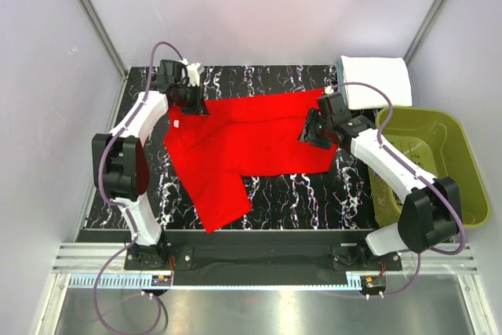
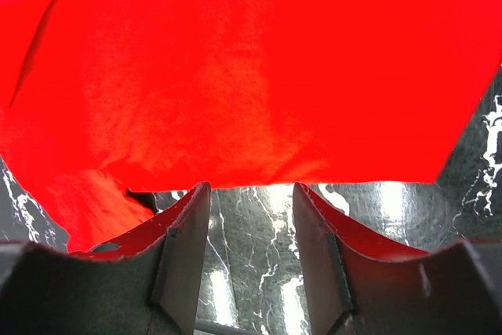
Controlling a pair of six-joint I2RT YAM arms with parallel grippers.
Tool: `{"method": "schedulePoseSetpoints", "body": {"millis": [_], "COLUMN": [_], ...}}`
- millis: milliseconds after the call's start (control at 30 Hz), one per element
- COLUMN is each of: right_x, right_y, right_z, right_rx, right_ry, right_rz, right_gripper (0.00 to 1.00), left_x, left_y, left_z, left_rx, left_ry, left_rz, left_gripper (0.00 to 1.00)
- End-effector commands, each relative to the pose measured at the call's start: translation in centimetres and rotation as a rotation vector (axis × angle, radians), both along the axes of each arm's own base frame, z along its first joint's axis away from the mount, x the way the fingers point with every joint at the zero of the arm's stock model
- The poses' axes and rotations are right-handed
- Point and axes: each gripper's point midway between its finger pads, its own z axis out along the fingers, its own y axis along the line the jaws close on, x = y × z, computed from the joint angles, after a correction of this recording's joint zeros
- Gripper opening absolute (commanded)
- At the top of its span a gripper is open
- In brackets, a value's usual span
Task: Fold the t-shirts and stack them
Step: Fold the tshirt
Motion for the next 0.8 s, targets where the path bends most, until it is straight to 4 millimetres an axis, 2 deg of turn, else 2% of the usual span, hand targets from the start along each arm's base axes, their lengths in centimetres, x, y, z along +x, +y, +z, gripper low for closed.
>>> {"method": "schedulePoseSetpoints", "body": {"millis": [0, 200, 233, 300, 333, 400, 433, 467, 533, 567, 633, 700, 733, 767], "right_x": [-0.6, -0.7, -0.6, -0.7, -0.5, 0.0, 0.4, 1.1, 2.5, 2.2, 3.5, 4.4, 4.7, 4.4], "right_y": [-0.1, -0.2, -0.1, 0.3, 0.4, 1.1, 1.3, 2.1, 3.7, 4.3, 6.7, 10.2, 11.5, 13.3], "right_z": [1.4, 0.9, 0.7, 0.6, 0.5, 0.4, 0.5, 0.6, 1.0, 1.0, 1.3, 0.8, 0.5, 0.1], "right_rx": [0.01, -0.003, -0.002, 0.019, 0.02, 0.037, 0.045, 0.067, 0.091, 0.096, 0.115, 0.16, 0.176, 0.193], "right_ry": [-0.04, -0.035, -0.037, -0.031, -0.031, -0.027, -0.028, -0.022, -0.016, -0.013, -0.019, 0.004, 0.015, 0.034], "right_rz": [0.023, 0.034, 0.034, 0.049, 0.048, 0.053, 0.053, 0.061, 0.062, 0.07, 0.088, 0.12, 0.135, 0.157], "right_gripper": [0.54, 0.56, 0.56, 0.56, 0.56, 0.56, 0.56, 0.56, 0.55, 0.55, 0.55, 0.55, 0.55, 0.54], "left_x": [-1.8, -6.1, -7.1, -8.7, -9.7, -10.9, -11.1, -10.5, -9.1, -8.6, -6.9, -6.2, -6.4, -5.8], "left_y": [-1.7, -4.2, -5.4, -6.2, -7.2, -8.3, -7.6, -6.9, -4.9, -4.1, -1.3, 1.2, 2.6, 3.1], "left_z": [-0.5, -1.4, -1.5, -2.9, -3.4, -3.6, -4.3, -4.1, -3.0, -2.8, -2.8, -3.3, -4.1, -4.1], "left_rx": [-0.006, 0.032, 0.029, 0.047, 0.034, -0.029, -0.014, 0.004, 0.011, 0.016, 0.078, 0.148, 0.145, 0.129], "left_ry": [0.053, 0.123, 0.138, 0.205, 0.237, 0.269, 0.284, 0.256, 0.211, 0.209, 0.188, 0.169, 0.19, 0.17], "left_rz": [-0.049, -0.08, -0.107, -0.122, -0.156, -0.208, -0.167, -0.137, -0.063, -0.032, 0.075, 0.165, 0.222, 0.252], "left_gripper": [0.0, 0.0, 0.0, 0.07, 0.12, 0.34, 0.38, 0.43, 0.47, 0.47, 0.47, 0.47, 0.47, 0.47]}}
